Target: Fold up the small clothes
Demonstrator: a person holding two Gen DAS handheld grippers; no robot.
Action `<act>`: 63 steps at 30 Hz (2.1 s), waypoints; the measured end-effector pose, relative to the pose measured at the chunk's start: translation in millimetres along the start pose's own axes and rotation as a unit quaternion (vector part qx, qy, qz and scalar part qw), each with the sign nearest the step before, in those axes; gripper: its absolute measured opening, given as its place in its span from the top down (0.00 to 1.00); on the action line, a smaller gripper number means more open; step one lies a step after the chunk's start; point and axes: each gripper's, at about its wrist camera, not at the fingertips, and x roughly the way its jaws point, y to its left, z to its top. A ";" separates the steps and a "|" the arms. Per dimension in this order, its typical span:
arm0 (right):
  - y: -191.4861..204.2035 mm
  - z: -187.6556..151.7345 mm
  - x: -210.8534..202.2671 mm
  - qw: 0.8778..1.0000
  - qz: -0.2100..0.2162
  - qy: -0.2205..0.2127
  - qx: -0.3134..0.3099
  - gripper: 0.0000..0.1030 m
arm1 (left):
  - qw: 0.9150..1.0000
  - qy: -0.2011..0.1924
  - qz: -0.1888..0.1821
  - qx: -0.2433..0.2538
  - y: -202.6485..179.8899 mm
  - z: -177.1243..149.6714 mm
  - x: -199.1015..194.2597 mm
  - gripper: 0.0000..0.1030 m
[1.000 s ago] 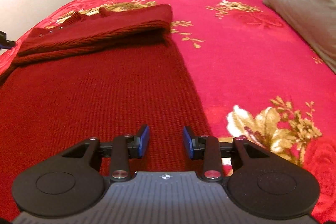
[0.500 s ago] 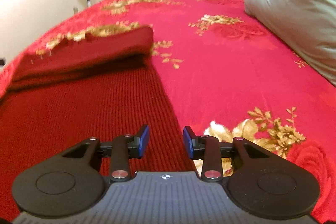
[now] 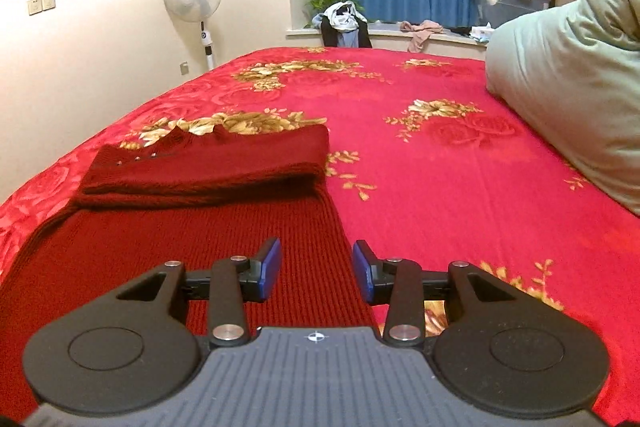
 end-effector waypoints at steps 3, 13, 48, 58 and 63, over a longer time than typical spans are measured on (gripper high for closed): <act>-10.0 -9.3 -6.5 1.000 -0.008 0.008 -0.002 0.60 | 1.000 0.019 0.010 -0.014 1.8 -15.1 3.4 0.90; -65.7 -43.5 -7.9 0.991 0.018 0.109 0.076 0.56 | 0.978 0.135 -0.033 -0.153 39.4 -31.7 31.8 0.73; -58.4 -80.3 15.7 0.975 0.029 0.212 0.058 0.77 | 0.954 0.230 -0.036 -0.191 46.3 -56.8 39.6 0.75; -61.7 -81.4 20.4 0.975 0.037 0.209 0.067 0.76 | 0.956 0.228 -0.052 -0.179 37.6 -57.7 40.9 0.79; -58.5 -80.1 16.4 0.976 0.045 0.204 0.061 0.86 | 0.961 0.210 -0.053 -0.172 35.5 -52.4 37.8 0.86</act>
